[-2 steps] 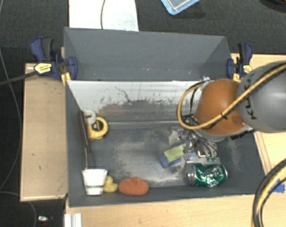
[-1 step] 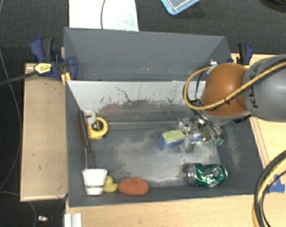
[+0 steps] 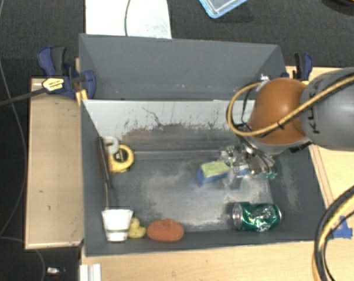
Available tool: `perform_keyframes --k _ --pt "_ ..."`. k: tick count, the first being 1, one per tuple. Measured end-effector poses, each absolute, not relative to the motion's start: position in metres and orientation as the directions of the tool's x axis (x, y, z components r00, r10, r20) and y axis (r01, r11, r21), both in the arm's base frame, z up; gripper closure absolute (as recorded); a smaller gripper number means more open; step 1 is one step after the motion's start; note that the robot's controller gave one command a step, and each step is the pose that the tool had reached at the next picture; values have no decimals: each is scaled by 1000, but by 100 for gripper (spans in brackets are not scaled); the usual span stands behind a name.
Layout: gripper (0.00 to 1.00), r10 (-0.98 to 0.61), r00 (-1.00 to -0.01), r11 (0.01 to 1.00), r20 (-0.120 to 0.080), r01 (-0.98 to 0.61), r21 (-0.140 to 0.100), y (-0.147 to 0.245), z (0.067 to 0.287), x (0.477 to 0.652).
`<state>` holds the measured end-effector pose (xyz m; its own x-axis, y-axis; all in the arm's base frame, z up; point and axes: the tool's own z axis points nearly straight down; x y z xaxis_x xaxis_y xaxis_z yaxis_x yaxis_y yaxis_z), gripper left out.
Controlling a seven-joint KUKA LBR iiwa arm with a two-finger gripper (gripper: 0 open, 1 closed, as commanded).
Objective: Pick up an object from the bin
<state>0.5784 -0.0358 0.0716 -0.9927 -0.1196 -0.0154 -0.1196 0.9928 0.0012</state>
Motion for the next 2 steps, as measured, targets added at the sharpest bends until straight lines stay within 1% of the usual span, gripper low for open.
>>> perform_keyframes --k 1,2 --pt "100 -180 -984 984 -10 -180 2 -28 129 571" --pt "100 -171 -985 985 -9 -171 3 -15 205 571"
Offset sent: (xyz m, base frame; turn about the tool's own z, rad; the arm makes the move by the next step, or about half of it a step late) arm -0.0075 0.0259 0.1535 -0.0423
